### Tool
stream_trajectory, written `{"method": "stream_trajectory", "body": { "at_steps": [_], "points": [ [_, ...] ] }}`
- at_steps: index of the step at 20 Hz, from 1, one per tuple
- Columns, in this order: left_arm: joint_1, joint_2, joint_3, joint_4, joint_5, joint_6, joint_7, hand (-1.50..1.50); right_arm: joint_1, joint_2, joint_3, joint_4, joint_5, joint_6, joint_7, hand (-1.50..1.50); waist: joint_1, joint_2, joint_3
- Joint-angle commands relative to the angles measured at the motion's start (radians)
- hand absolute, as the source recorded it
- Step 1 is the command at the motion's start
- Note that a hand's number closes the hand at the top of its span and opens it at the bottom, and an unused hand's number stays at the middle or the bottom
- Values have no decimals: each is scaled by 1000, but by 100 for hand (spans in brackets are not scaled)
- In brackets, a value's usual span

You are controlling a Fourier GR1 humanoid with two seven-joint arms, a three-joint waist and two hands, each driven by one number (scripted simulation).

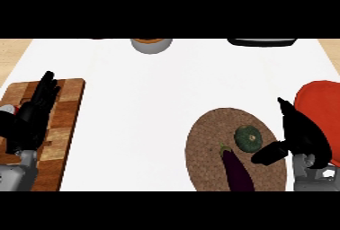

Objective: Pick the squash from the placemat and place it in the bowl

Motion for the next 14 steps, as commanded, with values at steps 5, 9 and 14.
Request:
{"method": "stream_trajectory", "body": {
  "at_steps": [5,9,14],
  "points": [
    [24,-11,29,-8,-7,-25,-8,0,-48,102,33,59,67,83,174,-150,-11,-2,1],
    [50,-19,24,-50,-28,-16,0,0,-13,118,4,160,76,53,76,-150,-8,-1,1],
    [32,-15,47,-100,-29,-19,76,0,35,163,16,118,139,56,85,-150,-13,-4,2]
  ]
}}
